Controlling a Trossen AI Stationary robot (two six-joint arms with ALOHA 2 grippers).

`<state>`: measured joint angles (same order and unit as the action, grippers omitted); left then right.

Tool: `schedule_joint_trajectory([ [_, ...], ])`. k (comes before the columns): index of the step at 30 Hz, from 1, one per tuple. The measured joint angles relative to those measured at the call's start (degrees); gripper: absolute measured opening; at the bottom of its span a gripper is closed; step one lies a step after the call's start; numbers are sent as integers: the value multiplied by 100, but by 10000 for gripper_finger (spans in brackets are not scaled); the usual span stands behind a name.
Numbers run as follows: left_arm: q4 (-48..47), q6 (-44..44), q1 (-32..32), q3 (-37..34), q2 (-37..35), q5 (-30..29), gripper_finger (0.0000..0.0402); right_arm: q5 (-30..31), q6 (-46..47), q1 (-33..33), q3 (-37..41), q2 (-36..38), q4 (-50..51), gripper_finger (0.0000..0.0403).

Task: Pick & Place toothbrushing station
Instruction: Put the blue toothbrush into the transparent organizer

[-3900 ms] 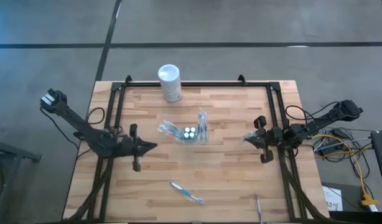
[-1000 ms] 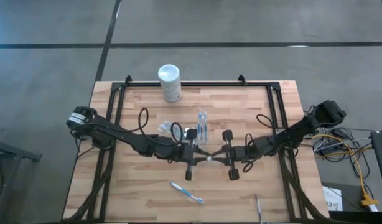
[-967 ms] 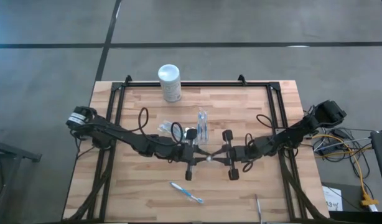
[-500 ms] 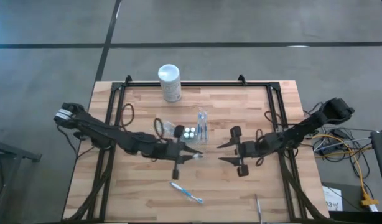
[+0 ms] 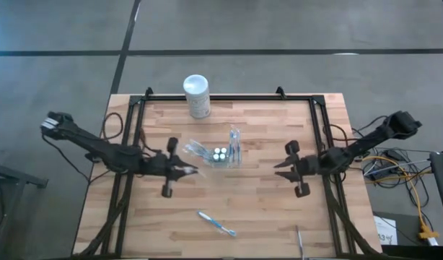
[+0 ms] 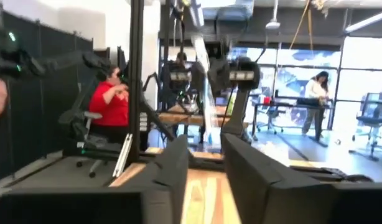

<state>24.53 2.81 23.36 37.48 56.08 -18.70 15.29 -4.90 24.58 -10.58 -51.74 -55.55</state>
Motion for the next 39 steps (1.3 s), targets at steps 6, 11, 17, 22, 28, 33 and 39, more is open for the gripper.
schedule_joint_trajectory([
  [6,452,-350,16,-1085,-924,-84,21,164,-47,2,467,633,21,15],
  [11,551,-519,57,-1826,-1527,-74,21,180,11,2,654,861,6,9],
  [17,856,-634,86,-2478,-1967,-67,21,140,-156,2,834,989,8,8],
  [22,1058,-633,91,-2856,-2219,-67,21,135,-232,2,834,1005,1,8],
  [28,1152,-725,91,-3112,-2362,-68,21,131,-151,2,836,1003,2,8],
  [33,1263,-736,91,-3111,-2379,-67,21,123,-153,2,836,1003,2,8],
  [39,1339,-724,75,-2565,-2096,-91,21,123,-157,2,837,1003,2,8],
])
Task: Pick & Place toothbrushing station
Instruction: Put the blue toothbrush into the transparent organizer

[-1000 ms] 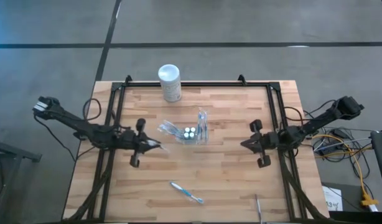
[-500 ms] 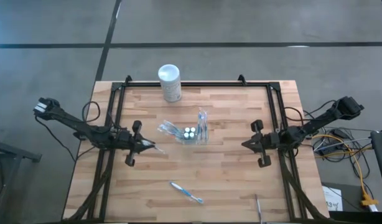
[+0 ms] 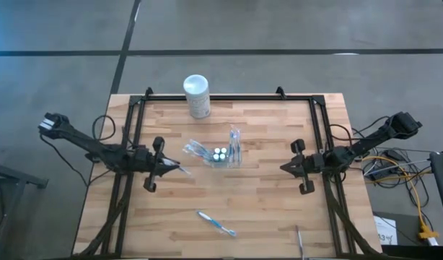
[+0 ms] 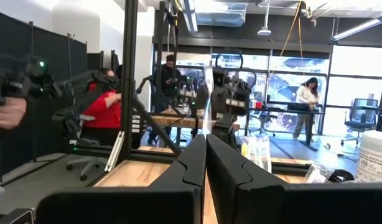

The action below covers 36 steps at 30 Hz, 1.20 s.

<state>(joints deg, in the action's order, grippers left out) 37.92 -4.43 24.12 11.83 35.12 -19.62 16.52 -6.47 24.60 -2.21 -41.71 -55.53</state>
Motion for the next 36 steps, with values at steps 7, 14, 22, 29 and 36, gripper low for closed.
schedule_joint_trajectory([
  [7,-246,759,-75,1700,1428,-105,21,1,-99,0,1,2,-57,8],
  [14,-707,991,-473,3376,3130,-391,21,1,-102,0,-1,2,-57,8],
  [22,-711,835,-887,4433,4885,-964,21,1,-102,0,-1,0,-48,8],
  [29,-578,190,-1309,4582,5757,-1204,21,3,-104,0,-1,0,-50,8],
  [36,-491,-340,-1515,4512,6174,-1362,21,3,-104,0,-1,0,-49,8],
])
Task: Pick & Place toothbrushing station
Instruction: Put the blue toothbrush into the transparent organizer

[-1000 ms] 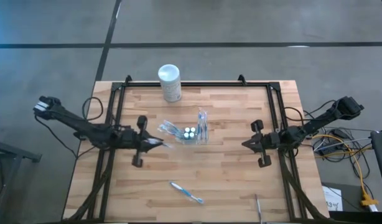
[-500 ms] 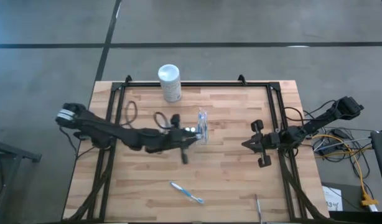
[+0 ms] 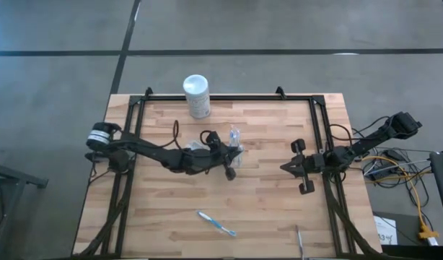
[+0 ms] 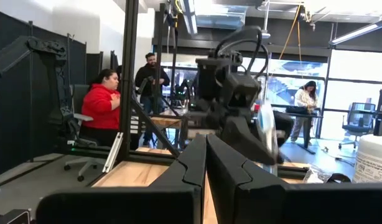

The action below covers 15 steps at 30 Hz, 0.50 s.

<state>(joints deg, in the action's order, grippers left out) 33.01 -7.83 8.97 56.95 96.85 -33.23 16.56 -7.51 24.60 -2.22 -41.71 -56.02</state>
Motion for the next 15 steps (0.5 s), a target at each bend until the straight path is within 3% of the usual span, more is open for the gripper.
schedule_joint_trajectory([
  [15,400,-654,-144,2,919,-343,21,0,1,0,0,0,-6,8],
])
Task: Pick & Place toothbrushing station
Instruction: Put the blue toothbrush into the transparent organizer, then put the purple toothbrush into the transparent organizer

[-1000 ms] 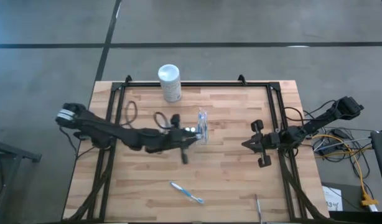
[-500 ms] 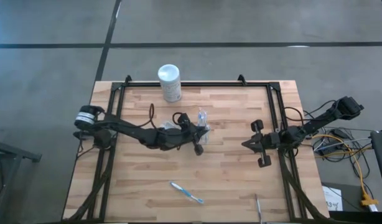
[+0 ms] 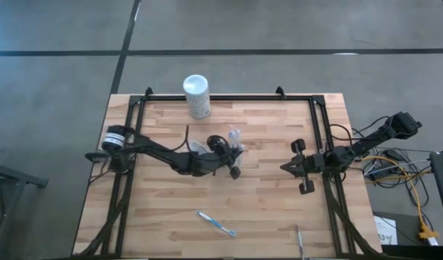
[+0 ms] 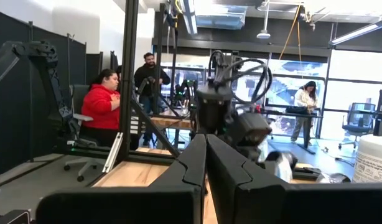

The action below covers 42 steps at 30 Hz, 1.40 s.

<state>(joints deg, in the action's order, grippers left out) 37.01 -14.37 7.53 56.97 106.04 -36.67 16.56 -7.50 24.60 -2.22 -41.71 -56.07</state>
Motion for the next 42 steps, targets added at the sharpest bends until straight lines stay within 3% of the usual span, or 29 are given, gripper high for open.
schedule_joint_trajectory([
  [19,201,-116,-74,15,498,169,23,0,7,0,0,0,4,8],
  [42,-88,266,-61,-20,82,621,207,-2,22,0,0,-6,6,8],
])
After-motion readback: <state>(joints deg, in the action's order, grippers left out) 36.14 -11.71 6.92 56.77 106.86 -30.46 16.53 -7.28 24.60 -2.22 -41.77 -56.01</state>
